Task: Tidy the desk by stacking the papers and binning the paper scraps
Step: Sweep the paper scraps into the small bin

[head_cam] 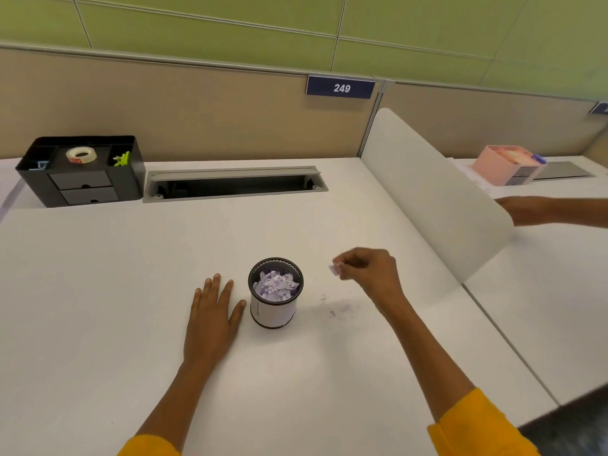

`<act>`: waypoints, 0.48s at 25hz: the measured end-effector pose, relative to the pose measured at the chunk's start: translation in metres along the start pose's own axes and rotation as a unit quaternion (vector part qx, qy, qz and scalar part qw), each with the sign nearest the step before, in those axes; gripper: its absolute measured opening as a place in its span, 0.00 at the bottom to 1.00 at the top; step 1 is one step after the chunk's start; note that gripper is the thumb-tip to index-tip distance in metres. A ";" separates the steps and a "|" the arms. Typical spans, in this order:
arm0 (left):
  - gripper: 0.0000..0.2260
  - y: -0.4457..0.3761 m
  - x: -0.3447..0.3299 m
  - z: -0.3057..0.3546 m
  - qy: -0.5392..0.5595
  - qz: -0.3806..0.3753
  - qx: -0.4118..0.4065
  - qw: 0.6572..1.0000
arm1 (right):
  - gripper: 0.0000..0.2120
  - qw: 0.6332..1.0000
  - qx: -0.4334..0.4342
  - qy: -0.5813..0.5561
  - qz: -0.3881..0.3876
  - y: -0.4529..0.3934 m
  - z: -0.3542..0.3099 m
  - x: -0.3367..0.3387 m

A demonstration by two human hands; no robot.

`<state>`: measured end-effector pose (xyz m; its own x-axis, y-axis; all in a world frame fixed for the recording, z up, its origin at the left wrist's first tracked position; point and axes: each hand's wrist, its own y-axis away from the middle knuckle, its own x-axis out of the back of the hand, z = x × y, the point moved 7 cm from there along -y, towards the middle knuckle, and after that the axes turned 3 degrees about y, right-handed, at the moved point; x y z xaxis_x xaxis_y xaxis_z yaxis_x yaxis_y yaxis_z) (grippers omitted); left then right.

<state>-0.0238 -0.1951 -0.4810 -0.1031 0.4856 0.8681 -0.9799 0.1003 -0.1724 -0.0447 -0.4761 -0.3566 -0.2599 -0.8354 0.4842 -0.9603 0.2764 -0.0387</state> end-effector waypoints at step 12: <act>0.34 0.005 0.002 -0.007 0.010 0.013 -0.005 1.000 | 0.09 0.996 0.053 0.013 -0.068 0.008 -0.041 -0.044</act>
<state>-0.0279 -0.1871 -0.4833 -0.1253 0.5047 0.8542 -0.9751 0.0960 -0.1998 -0.0371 -0.4180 -0.3424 -0.1262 -0.8483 0.5142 -0.9920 0.1093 -0.0632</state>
